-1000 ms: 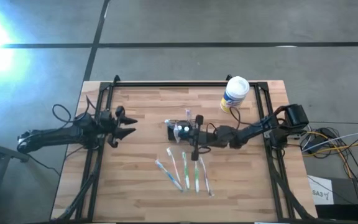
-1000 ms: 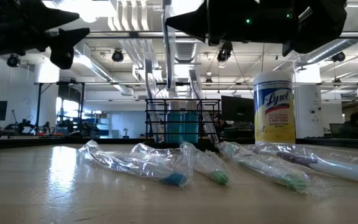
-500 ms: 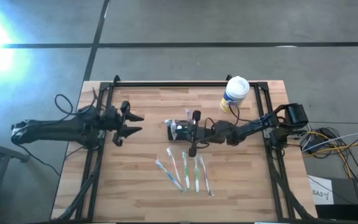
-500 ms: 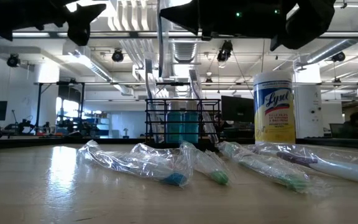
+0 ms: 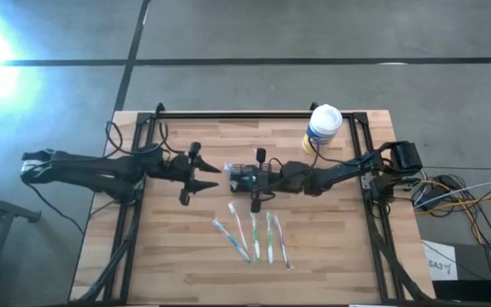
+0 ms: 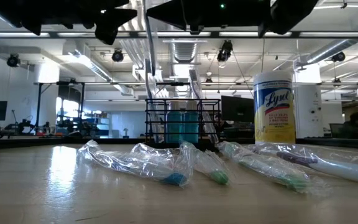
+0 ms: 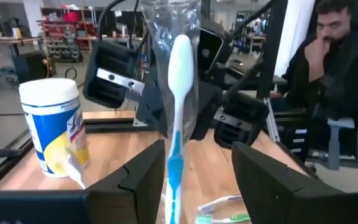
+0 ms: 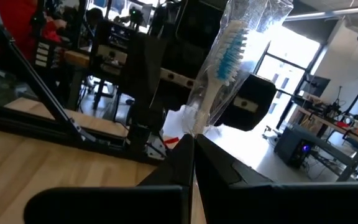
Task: Pick & Place toothbrushing station
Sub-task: Put the right blue toothbrush into the black wire organizer
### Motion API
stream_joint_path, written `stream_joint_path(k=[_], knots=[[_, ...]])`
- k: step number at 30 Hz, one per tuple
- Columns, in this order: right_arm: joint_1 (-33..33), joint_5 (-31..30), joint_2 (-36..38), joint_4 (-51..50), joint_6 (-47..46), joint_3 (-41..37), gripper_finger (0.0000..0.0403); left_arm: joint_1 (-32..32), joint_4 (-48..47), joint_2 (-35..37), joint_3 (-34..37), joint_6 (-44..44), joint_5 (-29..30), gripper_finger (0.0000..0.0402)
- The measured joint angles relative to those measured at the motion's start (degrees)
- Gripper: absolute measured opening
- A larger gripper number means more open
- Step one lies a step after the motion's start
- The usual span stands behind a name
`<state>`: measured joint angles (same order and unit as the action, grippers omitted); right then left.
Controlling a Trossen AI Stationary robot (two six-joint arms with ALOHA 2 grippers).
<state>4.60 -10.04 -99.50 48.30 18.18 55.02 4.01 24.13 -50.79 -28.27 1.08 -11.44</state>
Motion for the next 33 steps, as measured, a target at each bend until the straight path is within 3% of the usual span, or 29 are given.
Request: stream_joint_path(k=[29, 33], knots=[[-0.02, 0.02, 0.0, -0.01, 1.96, 0.86, 0.0008, 0.0, 4.4, -8.73, -5.69, -2.68, 2.8, 0.019], [-0.02, 0.0, 0.0, -0.09, 1.98, 0.65, 0.0008, 0.0, 4.59, -9.02, -5.91, -3.01, 2.78, 0.0169]])
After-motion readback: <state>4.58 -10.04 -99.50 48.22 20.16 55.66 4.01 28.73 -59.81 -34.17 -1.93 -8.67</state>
